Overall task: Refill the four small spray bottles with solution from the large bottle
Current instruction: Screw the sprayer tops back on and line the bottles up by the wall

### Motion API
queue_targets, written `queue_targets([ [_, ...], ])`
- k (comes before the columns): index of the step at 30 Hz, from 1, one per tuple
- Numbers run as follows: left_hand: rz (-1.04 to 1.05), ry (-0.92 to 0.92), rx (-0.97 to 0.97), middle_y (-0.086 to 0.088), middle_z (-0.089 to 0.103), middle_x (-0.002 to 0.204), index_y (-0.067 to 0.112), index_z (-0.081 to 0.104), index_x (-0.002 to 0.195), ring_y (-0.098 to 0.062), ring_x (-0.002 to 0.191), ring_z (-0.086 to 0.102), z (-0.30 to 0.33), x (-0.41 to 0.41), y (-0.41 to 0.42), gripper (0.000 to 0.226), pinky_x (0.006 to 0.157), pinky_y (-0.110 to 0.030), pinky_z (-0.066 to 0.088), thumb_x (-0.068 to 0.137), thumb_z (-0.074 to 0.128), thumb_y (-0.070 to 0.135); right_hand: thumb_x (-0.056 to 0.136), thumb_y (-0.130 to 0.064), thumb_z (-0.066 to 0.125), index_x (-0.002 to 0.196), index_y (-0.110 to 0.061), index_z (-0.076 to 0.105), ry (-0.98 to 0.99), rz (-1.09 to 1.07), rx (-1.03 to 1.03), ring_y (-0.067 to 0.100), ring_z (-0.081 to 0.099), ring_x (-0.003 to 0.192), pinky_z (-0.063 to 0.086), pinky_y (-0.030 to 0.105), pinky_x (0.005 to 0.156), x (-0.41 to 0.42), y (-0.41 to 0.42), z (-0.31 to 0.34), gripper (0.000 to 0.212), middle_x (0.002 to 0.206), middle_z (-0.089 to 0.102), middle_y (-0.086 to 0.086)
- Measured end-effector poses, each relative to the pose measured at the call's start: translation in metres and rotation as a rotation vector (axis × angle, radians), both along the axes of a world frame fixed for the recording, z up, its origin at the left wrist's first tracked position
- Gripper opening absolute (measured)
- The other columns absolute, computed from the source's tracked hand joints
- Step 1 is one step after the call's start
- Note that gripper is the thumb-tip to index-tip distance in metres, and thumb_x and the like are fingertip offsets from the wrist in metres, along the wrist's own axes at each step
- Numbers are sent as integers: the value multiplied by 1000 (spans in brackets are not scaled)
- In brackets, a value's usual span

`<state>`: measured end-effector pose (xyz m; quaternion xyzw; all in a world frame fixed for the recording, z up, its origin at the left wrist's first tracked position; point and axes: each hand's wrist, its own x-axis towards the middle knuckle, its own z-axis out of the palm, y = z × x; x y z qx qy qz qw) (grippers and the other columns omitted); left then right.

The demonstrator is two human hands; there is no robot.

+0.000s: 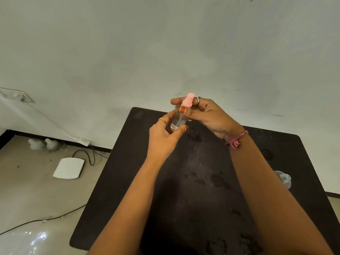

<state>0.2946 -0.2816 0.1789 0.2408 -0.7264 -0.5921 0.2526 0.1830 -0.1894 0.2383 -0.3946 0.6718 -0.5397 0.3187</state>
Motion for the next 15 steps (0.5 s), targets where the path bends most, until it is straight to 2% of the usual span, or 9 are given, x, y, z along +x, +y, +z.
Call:
queue_targets([
  [7, 55, -22, -60, 3, 66, 121, 14, 57, 130, -9, 109, 63, -3, -8, 1, 52, 97, -26, 50, 82, 74, 23, 83, -21, 71, 103, -15, 72, -33, -337, -101, 7, 66, 98, 52, 22, 85, 16, -12, -11, 21, 104, 72, -4],
  [9, 83, -23, -55, 3, 67, 118, 14, 58, 129, -4, 97, 65, -4, -11, 1, 52, 90, -18, 51, 81, 75, 23, 81, -23, 74, 98, -19, 73, -12, -422, -132, 7, 67, 95, 54, 22, 80, 23, -17, -14, 18, 100, 72, -6],
  [11, 105, -24, -58, 4, 68, 116, 14, 58, 129, 4, 88, 62, -4, -12, 2, 53, 80, -5, 46, 80, 75, 23, 81, -23, 74, 95, -22, 73, -7, -479, -162, 9, 66, 95, 55, 27, 82, 27, -21, -17, 14, 97, 72, -5],
  [15, 129, -33, -62, 1, 67, 120, 13, 57, 131, -3, 101, 61, -5, -14, 6, 53, 81, -4, 40, 81, 74, 21, 81, -28, 73, 95, -25, 72, 23, -549, -178, 11, 65, 96, 55, 32, 85, 30, -24, -21, 15, 98, 71, -4],
])
